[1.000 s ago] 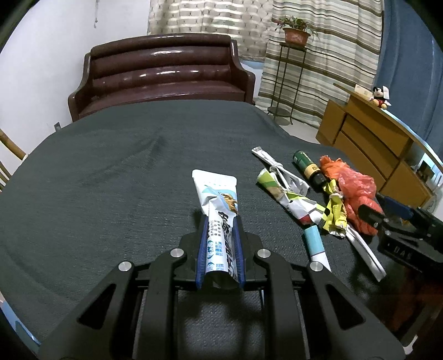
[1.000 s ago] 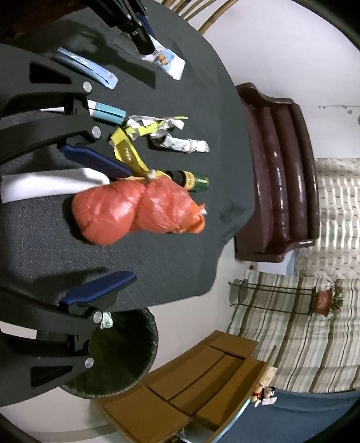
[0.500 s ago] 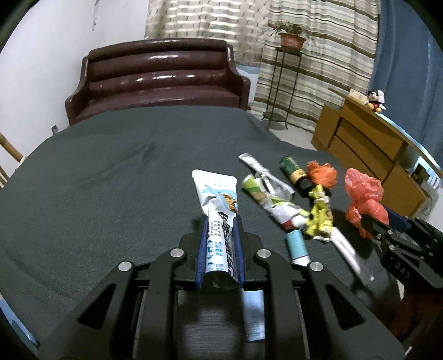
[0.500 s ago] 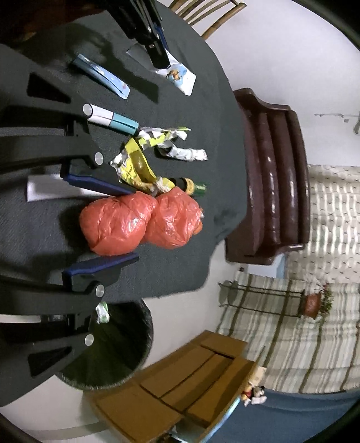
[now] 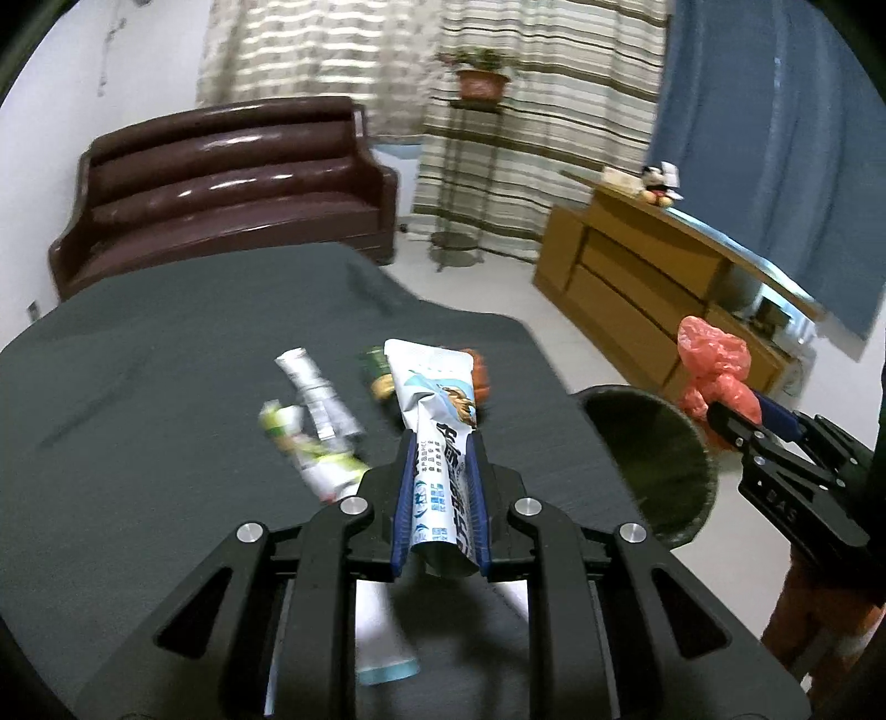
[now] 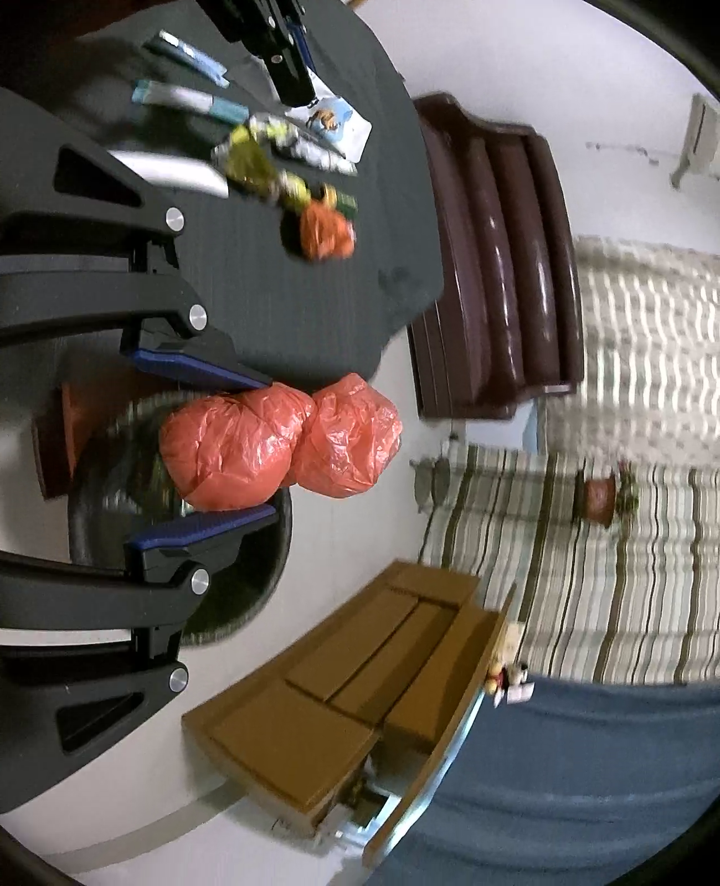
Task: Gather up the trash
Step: 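Carry the tube and red bags over the bin and open both tools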
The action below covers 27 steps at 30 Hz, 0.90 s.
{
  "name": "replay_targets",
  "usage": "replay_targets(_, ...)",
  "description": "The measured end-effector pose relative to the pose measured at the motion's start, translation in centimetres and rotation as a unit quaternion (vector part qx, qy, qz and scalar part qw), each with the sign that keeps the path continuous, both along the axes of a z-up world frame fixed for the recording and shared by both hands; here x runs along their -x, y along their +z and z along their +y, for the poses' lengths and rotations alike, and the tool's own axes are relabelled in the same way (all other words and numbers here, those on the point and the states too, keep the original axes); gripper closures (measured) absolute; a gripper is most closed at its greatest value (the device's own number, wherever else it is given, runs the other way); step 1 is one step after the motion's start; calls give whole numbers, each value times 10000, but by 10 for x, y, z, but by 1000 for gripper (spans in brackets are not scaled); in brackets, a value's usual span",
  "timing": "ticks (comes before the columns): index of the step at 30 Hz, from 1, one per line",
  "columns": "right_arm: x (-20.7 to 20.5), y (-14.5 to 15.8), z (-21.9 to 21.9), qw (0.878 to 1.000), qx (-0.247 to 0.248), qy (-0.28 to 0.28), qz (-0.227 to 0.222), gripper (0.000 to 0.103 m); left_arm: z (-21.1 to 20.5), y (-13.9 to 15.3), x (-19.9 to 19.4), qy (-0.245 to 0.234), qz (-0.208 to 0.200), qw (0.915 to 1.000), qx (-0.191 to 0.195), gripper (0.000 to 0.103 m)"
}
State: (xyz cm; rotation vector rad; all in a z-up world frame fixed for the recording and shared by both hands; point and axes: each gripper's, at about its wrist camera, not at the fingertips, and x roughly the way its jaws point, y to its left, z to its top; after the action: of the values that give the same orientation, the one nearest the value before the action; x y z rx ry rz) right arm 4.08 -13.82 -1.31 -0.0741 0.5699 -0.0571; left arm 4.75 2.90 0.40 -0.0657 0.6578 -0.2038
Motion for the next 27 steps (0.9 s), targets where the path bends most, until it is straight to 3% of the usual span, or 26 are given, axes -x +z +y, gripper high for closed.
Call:
replay_targets(12, -5, -6, -48, 9988, -152, -461, -14, 61, -80, -7, -26, -558, 12, 9983, -155, 86)
replay_targets(27, -19, -16, -78, 9973, -313, -669, 28, 61, -131, -19, -52, -849, 98, 9957, -361, 85)
